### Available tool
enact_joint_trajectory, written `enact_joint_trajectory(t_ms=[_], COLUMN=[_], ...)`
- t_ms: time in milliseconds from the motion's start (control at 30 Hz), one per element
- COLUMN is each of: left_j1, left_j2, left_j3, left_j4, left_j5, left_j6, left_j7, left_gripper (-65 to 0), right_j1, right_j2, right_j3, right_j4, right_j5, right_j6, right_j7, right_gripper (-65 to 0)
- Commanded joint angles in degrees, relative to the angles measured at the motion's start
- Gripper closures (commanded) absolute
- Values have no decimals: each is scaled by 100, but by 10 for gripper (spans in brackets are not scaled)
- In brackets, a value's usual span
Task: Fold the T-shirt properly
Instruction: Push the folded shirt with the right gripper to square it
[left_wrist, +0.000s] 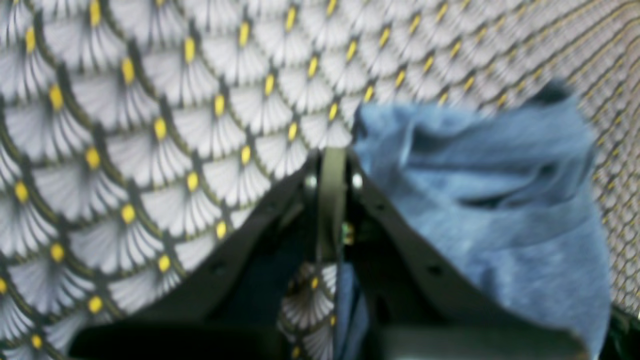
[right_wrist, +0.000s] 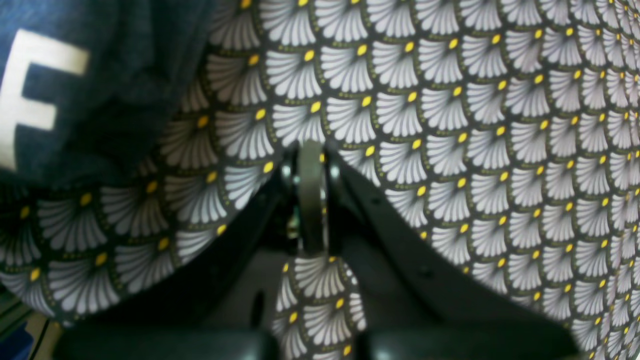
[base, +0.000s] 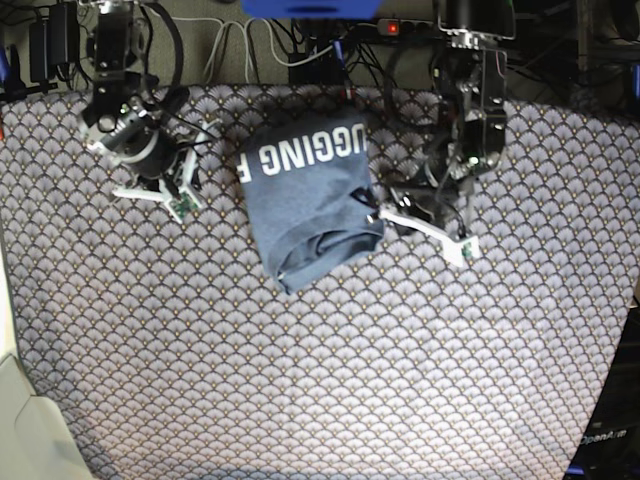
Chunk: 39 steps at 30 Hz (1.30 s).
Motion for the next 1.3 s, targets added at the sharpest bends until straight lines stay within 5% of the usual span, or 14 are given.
enact_joint_trajectory(t_ms=[0,533,833,1100,1267], left_j1=[-123,-1539,-1635,-1134,-616], left_j2=[36,854,879,564,-25], left_j3=[13,13,153,127,118], left_j4=[-25,-1906,-2311,-631,265], left_j5=[-76,-59,-94,-76,-85], left_j6=[-35,-70,-70,-35,-35], left_j7=[-72,-221,-801,-748,-335], left_gripper=[-3,-3,-3,-3,-3], right_j1=[38,-472,-648,-639,-815], right_j2=[-31,-83,-22,-136,-286], right_j3=[-56,-935,-777,59,50], right_j4=[110,119,145,989,1306], right_j5=[78,78,69,87,570], right_j6=[19,19,19,19,19], right_j7=[105,96,105,105,70], right_gripper=[0,0,0,0,0])
